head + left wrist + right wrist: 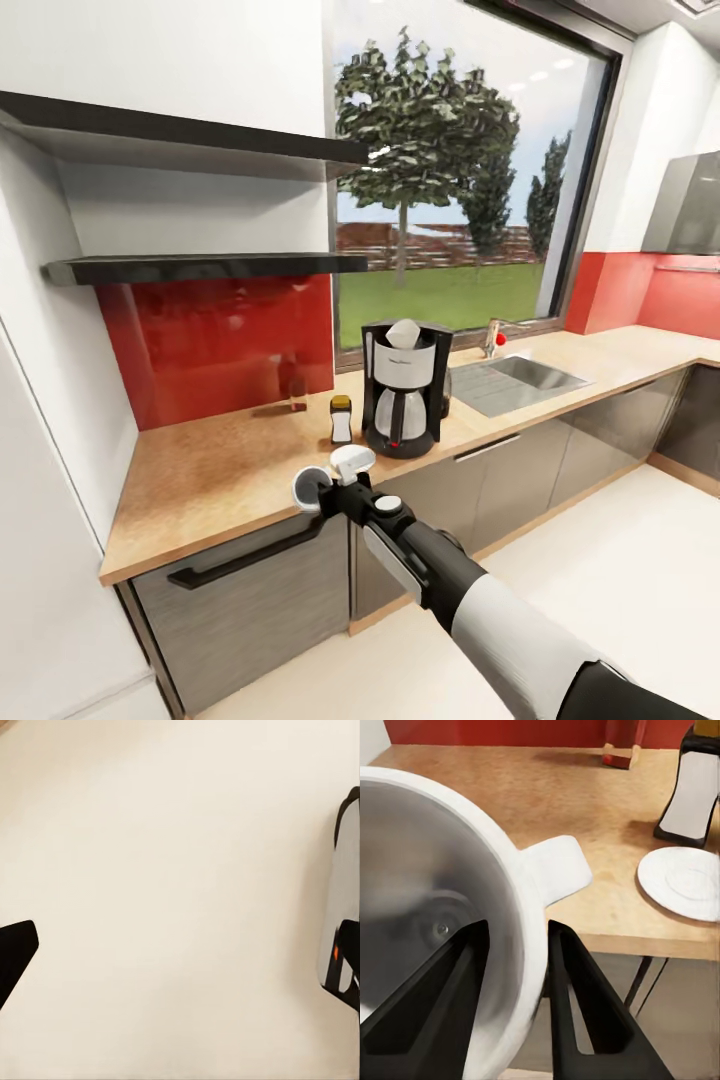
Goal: Set up a coffee station on the kitchen countertop: keep the coffee maker on the countertop, move the bottle of coffee from the kitchen shelf to the counter next to the coffee maker, place a paper coffee filter on top of the coffee maker, put the saucer next to the coffee maker with the coffee cup on the saucer, and place the electric kettle next to the coffee maker.
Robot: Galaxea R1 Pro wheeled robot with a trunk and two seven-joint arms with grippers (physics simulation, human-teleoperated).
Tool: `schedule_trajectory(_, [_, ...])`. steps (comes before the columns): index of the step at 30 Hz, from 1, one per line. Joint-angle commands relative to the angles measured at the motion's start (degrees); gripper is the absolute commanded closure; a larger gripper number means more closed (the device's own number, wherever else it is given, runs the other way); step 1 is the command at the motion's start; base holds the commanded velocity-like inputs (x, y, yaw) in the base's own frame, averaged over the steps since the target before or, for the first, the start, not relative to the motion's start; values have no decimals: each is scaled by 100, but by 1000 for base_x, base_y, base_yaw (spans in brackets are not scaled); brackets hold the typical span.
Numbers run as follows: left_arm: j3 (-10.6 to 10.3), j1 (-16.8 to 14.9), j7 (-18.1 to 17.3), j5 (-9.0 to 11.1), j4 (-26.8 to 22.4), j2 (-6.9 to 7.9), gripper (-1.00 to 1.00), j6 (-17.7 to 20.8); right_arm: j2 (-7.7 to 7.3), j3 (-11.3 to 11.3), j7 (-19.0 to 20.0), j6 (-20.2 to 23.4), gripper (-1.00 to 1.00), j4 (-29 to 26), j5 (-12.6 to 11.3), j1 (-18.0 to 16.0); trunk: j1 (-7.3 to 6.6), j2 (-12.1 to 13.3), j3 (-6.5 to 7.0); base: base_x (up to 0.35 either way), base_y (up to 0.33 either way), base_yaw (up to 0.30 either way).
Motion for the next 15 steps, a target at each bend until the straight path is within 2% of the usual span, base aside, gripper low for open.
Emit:
schedule_trajectory(1, [-4, -7, 20, 3, 19, 0, -100, 79, 0, -191, -41, 194, 100, -86, -45, -4, 2, -5, -2, 0, 0, -13])
schedule_trajectory(3, [-7, -3, 41, -2, 17, -3, -100, 167, 0, -962, -57, 605, 100, -277, -41, -4, 2, -5, -2, 0, 0, -5])
schedule_trajectory(4, [-7, -4, 43, -3, 16, -2, -100, 177, 0, -1151, -58, 694, 100, -312, -40, -4, 2, -5, -2, 0, 0, -3])
schedule_trajectory(5, [-7, -5, 47, -5, 16, -1, -100, 194, 0, -1723, -63, 944, 100, -410, -38, -4, 2, -5, -2, 0, 0, -2])
schedule_trajectory(6, [-8, -4, 51, -6, 15, -1, -100, 205, 0, -2502, -111, 1263, 100, -566, -30, -4, 2, -5, -2, 0, 0, 0])
schedule_trajectory(7, [-8, -5, 51, -6, 15, -4, -100, 209, 0, -2718, -209, 1336, 100, -617, -29, -4, 2, -5, -2, 0, 0, 0])
schedule_trajectory(9, [-10, -5, 52, -6, 15, -9, -100, 212, 0, -2997, -639, 1412, 100, -674, -36, -4, 2, -5, -2, 0, 0, 0])
schedule_trajectory(10, [-10, -4, 52, -6, 15, -13, -100, 214, 0, -3101, -1206, 1434, 100, -750, -76, -4, 2, -5, -2, 0, 0, 0])
schedule_trajectory(11, [-9, -5, 52, -6, 15, -14, -100, 214, 0, -3139, -1536, 1441, 100, -819, -137, -4, 2, -5, -2, 0, 0, 0])
schedule_trajectory(12, [-9, -5, 52, -6, 15, -15, -100, 215, 0, -3170, -1907, 1452, 100, -907, -283, -2, 2, -5, -2, 0, 0, 0])
schedule_trajectory(13, [-8, -5, 52, -6, 15, -16, -100, 218, 0, -3179, -2089, 1456, 100, -944, -428, -3, 2, -5, -2, 0, 0, 0])
schedule_trajectory(14, [-8, -5, 52, -6, 15, -16, -100, 221, 0, -3187, -2270, 1459, 100, -974, -716, -3, 2, -5, -2, 0, 0, 0])
schedule_trajectory(15, [-8, -5, 52, -6, 15, -18, -100, 221, 0, -3188, -2310, 1460, 100, -980, -831, -4, 2, -5, -2, 0, 0, 0])
